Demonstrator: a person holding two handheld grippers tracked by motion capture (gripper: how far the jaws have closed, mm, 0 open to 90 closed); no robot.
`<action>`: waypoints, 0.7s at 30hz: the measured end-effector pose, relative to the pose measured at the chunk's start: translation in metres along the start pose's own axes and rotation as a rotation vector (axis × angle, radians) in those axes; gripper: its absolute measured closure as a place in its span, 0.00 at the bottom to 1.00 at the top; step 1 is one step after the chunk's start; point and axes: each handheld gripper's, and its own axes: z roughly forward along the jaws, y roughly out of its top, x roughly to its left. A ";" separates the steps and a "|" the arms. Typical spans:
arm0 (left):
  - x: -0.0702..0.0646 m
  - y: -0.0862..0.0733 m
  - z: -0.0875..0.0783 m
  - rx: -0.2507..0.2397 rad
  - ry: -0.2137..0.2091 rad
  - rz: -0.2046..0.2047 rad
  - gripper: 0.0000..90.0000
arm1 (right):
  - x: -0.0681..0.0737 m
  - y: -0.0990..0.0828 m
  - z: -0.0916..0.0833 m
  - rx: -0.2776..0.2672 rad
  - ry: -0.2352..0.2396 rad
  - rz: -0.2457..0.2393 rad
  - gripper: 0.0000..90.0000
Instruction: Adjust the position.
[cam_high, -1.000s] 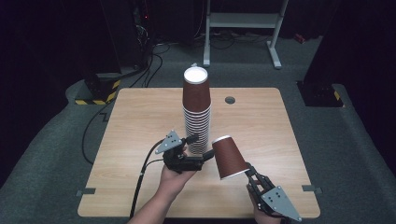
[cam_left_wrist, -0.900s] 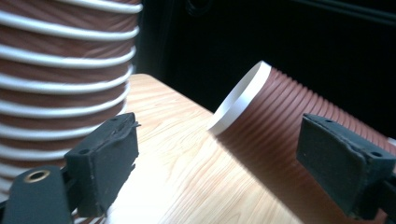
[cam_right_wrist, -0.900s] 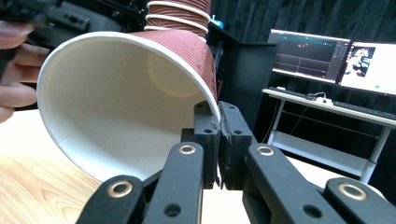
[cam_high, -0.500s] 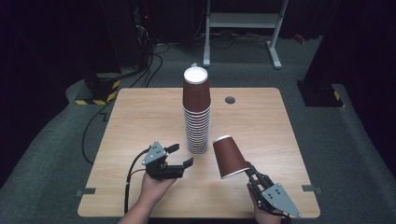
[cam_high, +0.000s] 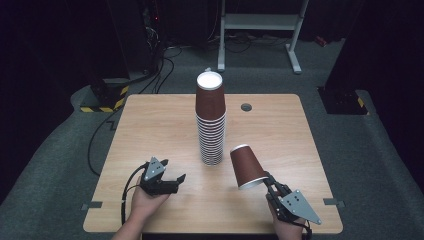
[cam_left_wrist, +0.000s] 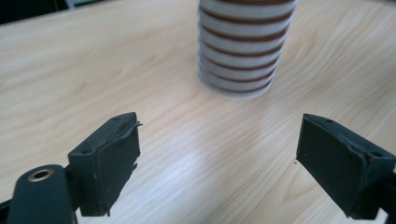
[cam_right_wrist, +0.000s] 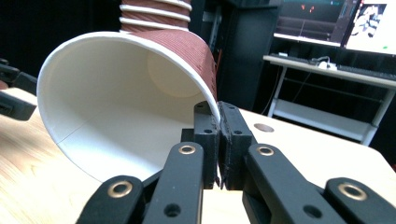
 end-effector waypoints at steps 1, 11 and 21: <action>0.001 -0.004 0.001 0.013 0.008 0.012 0.16 | -0.001 0.000 0.000 0.007 -0.002 -0.004 0.96; 0.010 -0.020 0.009 0.081 -0.001 0.004 0.17 | -0.010 0.002 0.008 0.089 -0.032 0.015 0.96; 0.012 -0.021 0.011 0.109 -0.043 -0.001 0.18 | -0.020 0.012 0.009 0.192 -0.039 0.019 0.96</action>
